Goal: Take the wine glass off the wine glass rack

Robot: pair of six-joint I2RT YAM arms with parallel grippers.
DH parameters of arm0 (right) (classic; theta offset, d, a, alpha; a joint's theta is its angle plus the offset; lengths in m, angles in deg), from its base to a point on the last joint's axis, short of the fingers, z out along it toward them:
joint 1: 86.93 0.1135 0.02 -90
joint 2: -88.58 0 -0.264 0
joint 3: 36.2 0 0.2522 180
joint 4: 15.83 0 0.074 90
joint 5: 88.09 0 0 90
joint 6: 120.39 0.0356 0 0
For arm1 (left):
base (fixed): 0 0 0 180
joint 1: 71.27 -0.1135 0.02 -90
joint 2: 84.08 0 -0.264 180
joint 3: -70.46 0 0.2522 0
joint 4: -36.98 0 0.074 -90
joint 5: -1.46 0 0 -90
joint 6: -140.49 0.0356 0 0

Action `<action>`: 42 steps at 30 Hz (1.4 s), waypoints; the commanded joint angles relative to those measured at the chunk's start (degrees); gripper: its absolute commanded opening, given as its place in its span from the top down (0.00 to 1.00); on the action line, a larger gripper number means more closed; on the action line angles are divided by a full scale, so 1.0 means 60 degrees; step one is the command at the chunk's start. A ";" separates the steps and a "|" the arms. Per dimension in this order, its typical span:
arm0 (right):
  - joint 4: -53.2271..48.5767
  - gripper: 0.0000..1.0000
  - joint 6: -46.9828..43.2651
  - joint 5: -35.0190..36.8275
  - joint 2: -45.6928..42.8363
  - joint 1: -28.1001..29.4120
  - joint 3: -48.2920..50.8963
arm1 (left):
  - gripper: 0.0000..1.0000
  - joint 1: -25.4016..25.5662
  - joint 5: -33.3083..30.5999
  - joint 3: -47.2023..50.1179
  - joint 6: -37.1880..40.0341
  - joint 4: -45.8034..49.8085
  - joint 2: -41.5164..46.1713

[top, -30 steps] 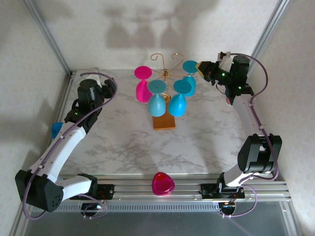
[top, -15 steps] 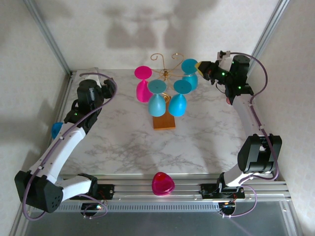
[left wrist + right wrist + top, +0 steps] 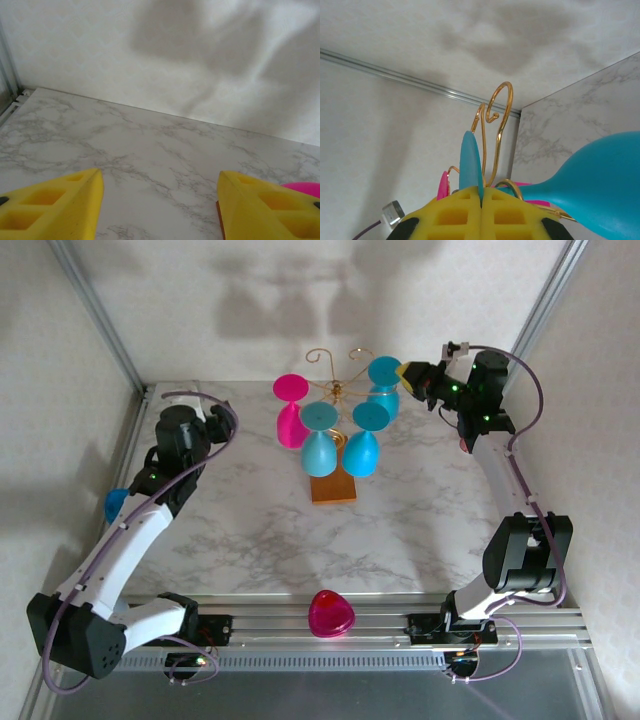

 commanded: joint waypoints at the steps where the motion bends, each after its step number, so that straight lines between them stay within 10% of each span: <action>1: 0.0409 1.00 0.0190 -0.0203 -0.0076 0.0024 0.0005 | 0.39 0.0090 -0.0270 0.0109 0.0200 -0.0068 0.0235; 42: -0.0298 1.00 -0.0299 -0.0134 -0.1586 -0.0159 0.1175 | 0.39 0.0134 -0.0459 0.0417 0.0230 -0.0081 0.0501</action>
